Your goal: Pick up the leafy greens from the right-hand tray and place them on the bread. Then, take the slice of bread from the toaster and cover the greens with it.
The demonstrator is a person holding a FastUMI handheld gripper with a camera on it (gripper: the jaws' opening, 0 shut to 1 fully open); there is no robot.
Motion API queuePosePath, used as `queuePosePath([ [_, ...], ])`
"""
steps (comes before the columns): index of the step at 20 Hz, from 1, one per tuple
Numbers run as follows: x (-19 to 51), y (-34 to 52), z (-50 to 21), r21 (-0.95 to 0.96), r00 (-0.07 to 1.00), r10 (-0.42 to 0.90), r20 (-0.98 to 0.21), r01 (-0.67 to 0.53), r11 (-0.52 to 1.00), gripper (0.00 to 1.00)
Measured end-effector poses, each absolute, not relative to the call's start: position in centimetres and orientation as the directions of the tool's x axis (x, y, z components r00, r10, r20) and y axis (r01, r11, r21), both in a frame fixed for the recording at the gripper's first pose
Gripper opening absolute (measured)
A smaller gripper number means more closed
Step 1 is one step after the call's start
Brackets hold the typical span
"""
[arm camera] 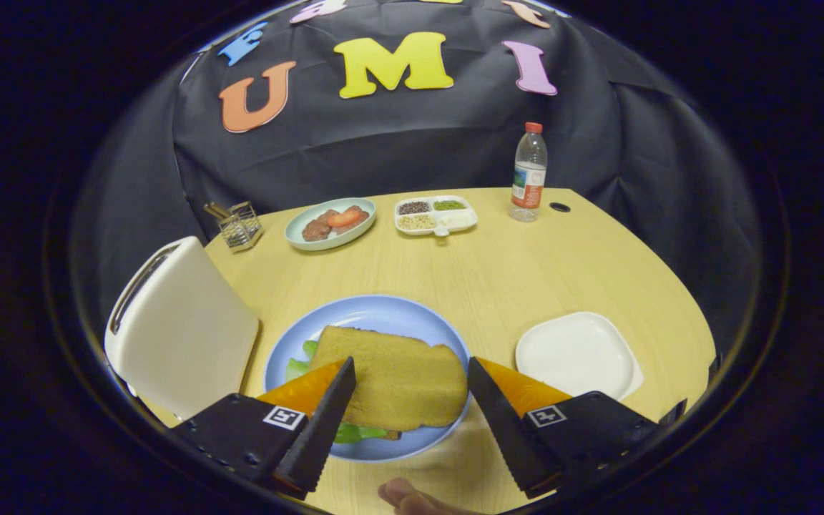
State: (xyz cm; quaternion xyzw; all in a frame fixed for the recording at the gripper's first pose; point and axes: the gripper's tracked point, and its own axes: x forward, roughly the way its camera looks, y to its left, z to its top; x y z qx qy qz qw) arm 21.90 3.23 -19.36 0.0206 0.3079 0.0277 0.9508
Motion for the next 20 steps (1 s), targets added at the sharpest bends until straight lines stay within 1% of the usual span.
queuePosePath([
  [3, 20.4, 2.8, -16.8, 0.057, 0.843, 0.070, -0.534, -0.047, 0.997, 0.96],
  [5, 18.8, 2.3, -14.3, 0.040, 0.877, 0.060, -0.477, -0.047, 0.998, 0.96],
  [8, 16.1, 1.6, -9.3, -0.012, 0.935, 0.044, -0.353, -0.051, 0.999, 0.96],
  [11, 12.3, 0.6, -4.1, -0.048, 0.982, 0.015, -0.186, -0.024, 0.999, 0.96],
  [13, 9.4, 0.4, -1.2, -0.061, 0.996, 0.006, -0.093, -0.011, 0.998, 0.96],
  [16, 4.7, 0.8, 1.9, -0.030, 1.000, 0.024, 0.001, -0.024, 0.999, 0.96],
  [18, 1.8, 1.0, 3.5, -0.020, 0.998, 0.042, 0.037, -0.041, 0.999, 0.96],
  [20, -0.4, 0.2, 4.7, -0.015, 0.998, 0.027, 0.059, -0.026, 1.000, 0.96],
])
